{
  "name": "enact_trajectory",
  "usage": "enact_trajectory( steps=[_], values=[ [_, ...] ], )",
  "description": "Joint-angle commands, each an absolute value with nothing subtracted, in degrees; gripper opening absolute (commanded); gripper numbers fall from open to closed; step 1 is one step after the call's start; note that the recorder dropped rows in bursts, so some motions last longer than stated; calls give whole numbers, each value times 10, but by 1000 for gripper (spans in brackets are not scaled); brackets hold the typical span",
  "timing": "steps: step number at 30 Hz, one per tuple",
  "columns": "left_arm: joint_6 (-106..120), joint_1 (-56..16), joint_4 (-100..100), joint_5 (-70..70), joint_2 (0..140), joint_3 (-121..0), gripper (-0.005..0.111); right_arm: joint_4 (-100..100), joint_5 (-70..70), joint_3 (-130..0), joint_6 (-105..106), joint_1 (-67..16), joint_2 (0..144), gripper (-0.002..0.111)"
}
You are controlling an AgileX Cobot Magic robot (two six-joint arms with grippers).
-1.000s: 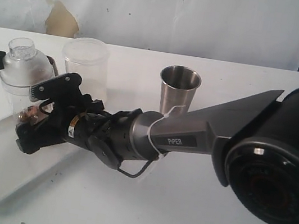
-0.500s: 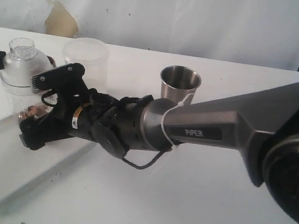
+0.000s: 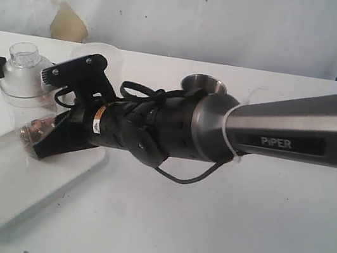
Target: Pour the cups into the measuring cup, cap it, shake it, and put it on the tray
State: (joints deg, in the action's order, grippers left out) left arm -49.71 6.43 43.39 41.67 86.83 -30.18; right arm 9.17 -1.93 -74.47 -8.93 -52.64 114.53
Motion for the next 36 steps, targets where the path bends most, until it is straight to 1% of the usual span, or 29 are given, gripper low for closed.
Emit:
enact_trajectory(
  steps=[1, 5, 11, 18, 19, 23, 27, 33, 36],
  values=[
    [-490, 63, 424, 407, 849, -301, 0, 94, 0, -732, -92, -526, 1105, 0],
    [-487, 63, 424, 383, 832, -301, 0, 93, 5, -713, -92, -526, 1066, 0],
    [-487, 91, 424, 368, 788, -290, 0, 93, 12, -677, -92, -526, 1002, 0],
    [-486, 123, 425, 361, 695, -244, 0, 93, 49, -623, -92, -526, 884, 0],
    [-486, 125, 425, 357, 654, -228, 0, 93, 69, -605, -92, -526, 835, 0],
    [-486, 125, 429, 323, 558, -205, 0, 93, 106, -566, -92, -526, 729, 0],
    [-494, 125, 429, 270, 453, -193, 0, 93, 115, -510, -92, -526, 612, 0],
    [-523, 125, 451, 274, 325, -166, 0, 93, 78, -400, -92, -526, 428, 0],
    [-536, 125, 529, 275, 257, -165, 0, 84, 43, -311, -94, -526, 281, 0]
  ],
)
